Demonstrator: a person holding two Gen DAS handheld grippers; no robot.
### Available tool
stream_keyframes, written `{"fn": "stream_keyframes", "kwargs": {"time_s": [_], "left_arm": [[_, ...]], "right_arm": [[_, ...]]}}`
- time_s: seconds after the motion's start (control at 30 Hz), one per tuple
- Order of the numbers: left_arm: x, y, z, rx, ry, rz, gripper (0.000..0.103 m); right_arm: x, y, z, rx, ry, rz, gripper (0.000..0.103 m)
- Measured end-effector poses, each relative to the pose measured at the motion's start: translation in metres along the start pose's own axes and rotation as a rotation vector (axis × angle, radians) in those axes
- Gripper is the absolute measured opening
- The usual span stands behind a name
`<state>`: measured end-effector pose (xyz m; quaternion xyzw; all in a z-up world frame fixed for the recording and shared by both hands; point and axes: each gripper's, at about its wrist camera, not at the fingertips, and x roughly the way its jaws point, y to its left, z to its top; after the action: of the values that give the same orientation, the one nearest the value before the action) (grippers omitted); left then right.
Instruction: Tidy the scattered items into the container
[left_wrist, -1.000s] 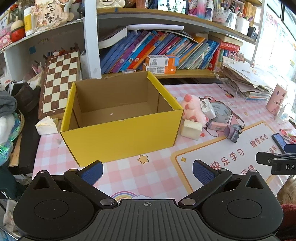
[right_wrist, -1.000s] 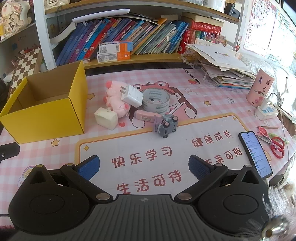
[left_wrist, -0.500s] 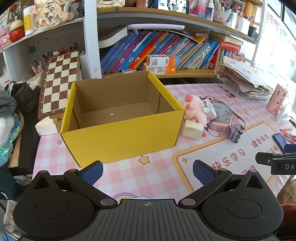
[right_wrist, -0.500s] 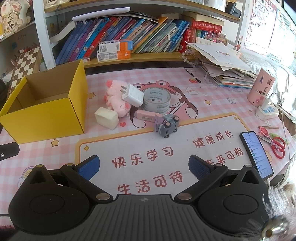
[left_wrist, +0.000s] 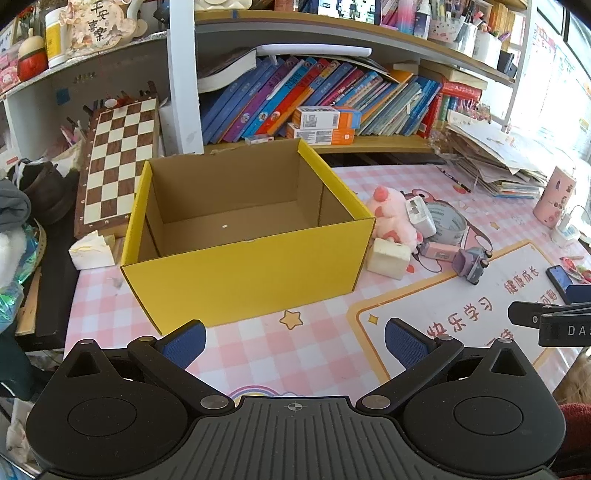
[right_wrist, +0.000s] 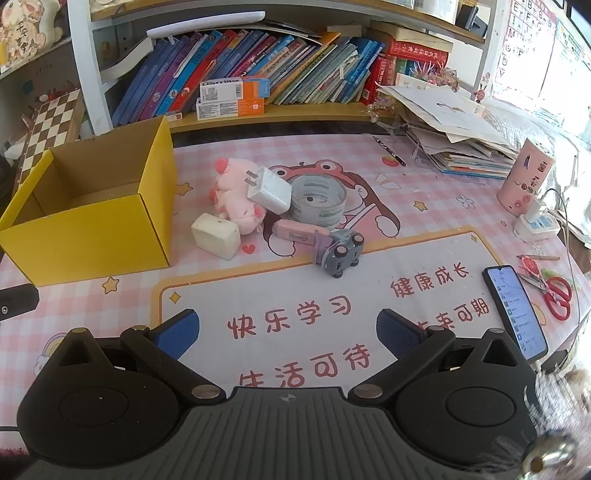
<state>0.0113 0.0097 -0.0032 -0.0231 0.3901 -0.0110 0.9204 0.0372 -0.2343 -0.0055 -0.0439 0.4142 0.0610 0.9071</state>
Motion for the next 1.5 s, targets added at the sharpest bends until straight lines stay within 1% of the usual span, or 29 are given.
{"fn": "stream_keyframes", "kwargs": {"time_s": [0.53,1.5], "left_arm": [[0.0023,0.0050,0.0055,-0.009,0.004,-0.003,0.103],[0.0029,0.0060,0.0041,-0.023,0.011,-0.006,0.103]], "right_arm": [[0.0015,0.0033,0.0045,-0.012,0.005,-0.009,0.103],[0.0048,0.0082,0.0065,-0.037,0.018,-0.007,0.103]]}}
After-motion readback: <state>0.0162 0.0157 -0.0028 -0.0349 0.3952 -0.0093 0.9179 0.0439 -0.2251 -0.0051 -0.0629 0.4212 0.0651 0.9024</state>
